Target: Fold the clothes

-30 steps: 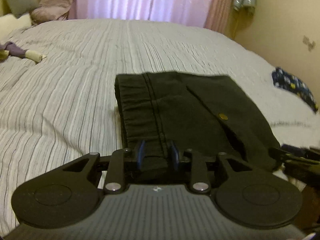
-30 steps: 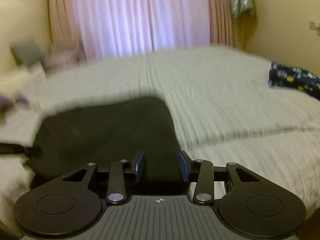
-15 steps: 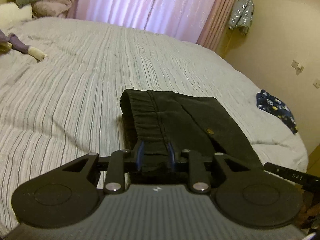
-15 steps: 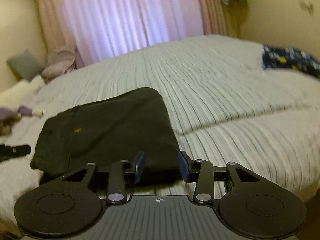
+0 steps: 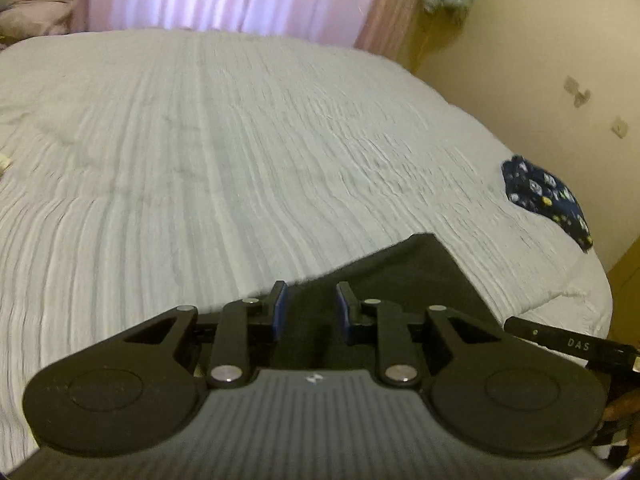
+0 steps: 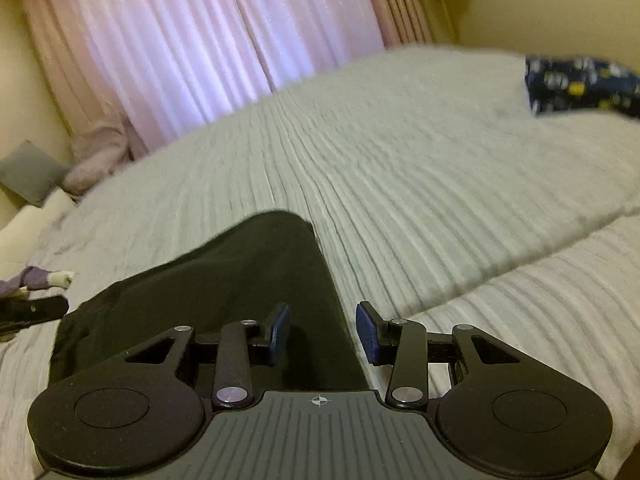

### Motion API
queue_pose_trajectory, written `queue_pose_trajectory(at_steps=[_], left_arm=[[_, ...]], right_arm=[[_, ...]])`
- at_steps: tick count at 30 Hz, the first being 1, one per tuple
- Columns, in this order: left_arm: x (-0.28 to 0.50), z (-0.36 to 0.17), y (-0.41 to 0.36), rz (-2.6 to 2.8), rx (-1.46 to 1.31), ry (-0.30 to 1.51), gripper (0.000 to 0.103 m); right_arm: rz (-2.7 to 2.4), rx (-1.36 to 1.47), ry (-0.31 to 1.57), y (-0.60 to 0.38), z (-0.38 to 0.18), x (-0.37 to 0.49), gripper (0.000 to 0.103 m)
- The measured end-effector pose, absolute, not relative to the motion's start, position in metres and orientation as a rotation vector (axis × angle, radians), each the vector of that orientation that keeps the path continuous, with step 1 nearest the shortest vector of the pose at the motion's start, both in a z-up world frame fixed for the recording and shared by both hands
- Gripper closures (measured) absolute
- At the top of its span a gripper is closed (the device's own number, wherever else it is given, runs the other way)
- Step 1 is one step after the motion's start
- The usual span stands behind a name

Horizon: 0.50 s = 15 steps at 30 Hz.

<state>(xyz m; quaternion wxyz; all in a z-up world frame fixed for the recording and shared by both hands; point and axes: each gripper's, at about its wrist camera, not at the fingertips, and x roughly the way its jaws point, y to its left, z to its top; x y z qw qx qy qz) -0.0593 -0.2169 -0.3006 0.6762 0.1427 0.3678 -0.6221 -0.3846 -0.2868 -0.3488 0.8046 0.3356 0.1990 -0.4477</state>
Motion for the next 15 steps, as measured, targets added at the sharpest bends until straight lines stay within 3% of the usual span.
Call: queue_pose_trajectory(at_steps=[10,15], left_arm=[[-0.073,-0.229,-0.301,-1.396,0.612,1.003,0.082],[-0.074,-0.222,-0.323,-1.478,0.748,1.051,0.077]], right_arm=[[-1.024,1.054,0.529,-0.31,-0.267,-0.416,0.062],[-1.103,1.268,0.446,-0.297,-0.238,-0.445,0.062]])
